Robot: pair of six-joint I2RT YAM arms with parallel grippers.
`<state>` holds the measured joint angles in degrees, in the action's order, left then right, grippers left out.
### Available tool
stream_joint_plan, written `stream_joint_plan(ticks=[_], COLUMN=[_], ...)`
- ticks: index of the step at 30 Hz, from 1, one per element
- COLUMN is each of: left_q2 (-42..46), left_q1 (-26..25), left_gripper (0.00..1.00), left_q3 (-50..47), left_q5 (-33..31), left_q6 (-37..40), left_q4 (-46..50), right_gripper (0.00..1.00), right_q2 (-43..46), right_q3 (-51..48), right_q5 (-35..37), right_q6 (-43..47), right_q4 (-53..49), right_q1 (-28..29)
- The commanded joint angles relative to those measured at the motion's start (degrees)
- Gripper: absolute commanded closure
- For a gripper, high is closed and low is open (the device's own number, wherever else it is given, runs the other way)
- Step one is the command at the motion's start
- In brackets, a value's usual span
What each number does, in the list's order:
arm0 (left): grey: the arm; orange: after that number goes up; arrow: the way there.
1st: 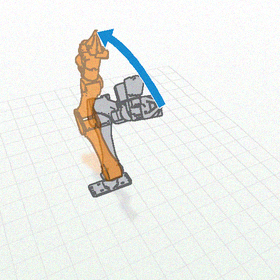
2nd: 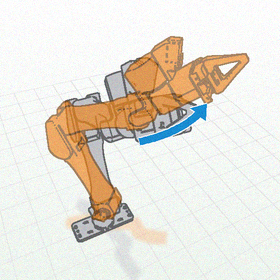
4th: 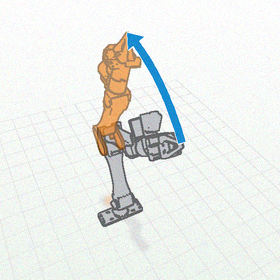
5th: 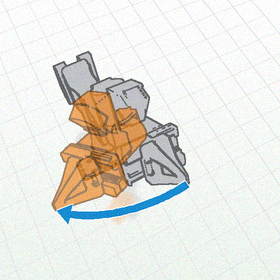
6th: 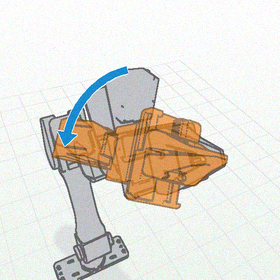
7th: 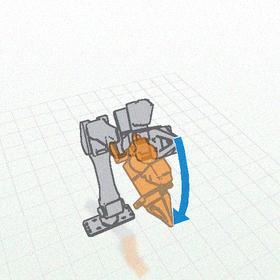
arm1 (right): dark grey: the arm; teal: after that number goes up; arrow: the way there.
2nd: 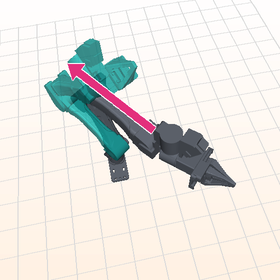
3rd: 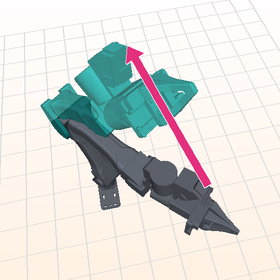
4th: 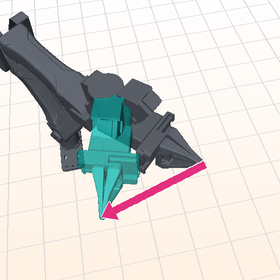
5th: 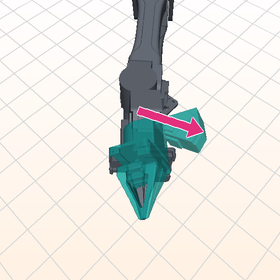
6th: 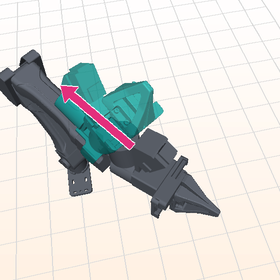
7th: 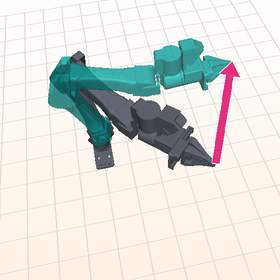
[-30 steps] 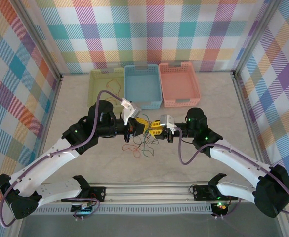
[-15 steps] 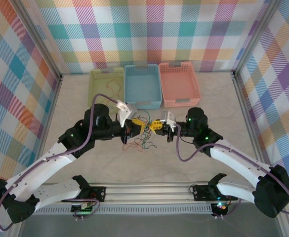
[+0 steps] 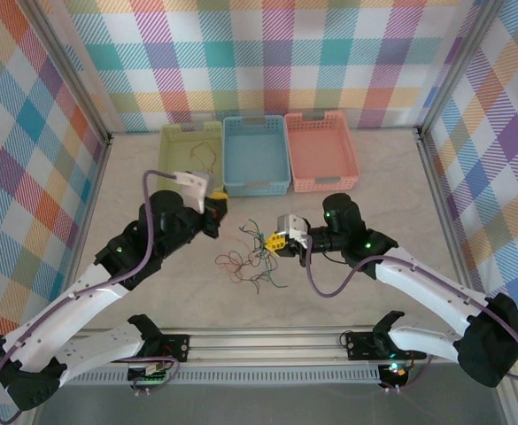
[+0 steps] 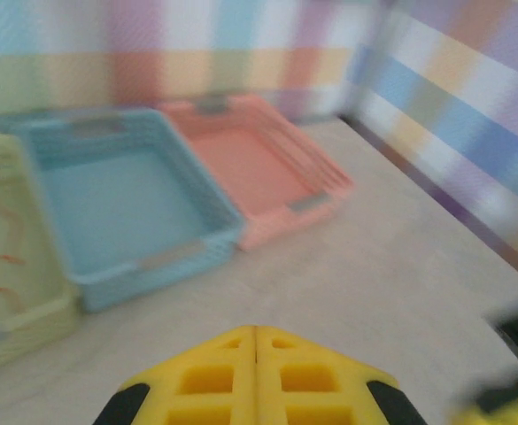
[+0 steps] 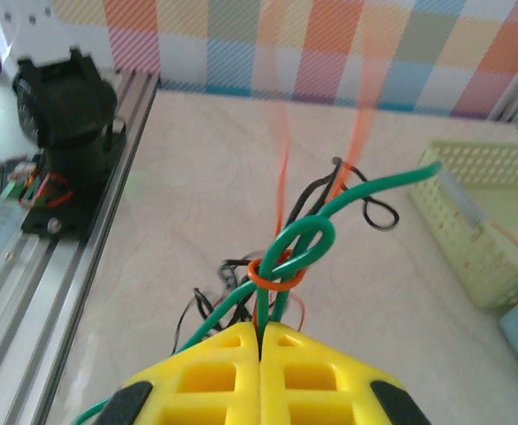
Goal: Untangle the cables
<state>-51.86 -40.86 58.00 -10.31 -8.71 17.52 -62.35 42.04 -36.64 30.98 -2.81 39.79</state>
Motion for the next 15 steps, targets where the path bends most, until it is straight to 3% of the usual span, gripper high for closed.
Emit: stream_joint_plan(ticks=[1, 6, 9, 11, 13, 15], left_q2=[3.4, 5.5, 5.4, 3.1, -0.4, -2.7], left_q1=[3.7, 9.8, 11.9, 11.9, 11.1, 7.9], left_gripper=[1.0, 1.0, 1.0, 1.0, 0.86, 0.68], left_q3=[0.3, -3.8, -6.1, -5.9, -4.3, -2.6], left_q5=[-10.3, -6.7, 7.6, 23.3, 35.6, 40.8], left_q6=[-4.5, -8.0, -7.2, -5.7, -5.5, -3.4], left_q4=[-0.4, 0.4, -4.3, -7.0, -7.5, -5.2], right_gripper=[1.0, 1.0, 1.0, 1.0, 1.0, 1.0], right_q2=[3.7, 9.4, 9.8, 9.0, 8.2, 7.6], right_q3=[-2.9, -7.5, -7.5, -6.6, -5.9, -5.7], right_q5=[2.3, 11.0, 9.5, 8.0, 7.1, 6.1], right_q6=[3.0, 1.0, -0.1, -0.3, -0.3, -0.1], right_q4=[-4.9, 3.4, 4.3, 3.8, 3.7, 4.1], right_q1=[0.4, 0.3, 0.3, 0.3, 0.2, 0.3])
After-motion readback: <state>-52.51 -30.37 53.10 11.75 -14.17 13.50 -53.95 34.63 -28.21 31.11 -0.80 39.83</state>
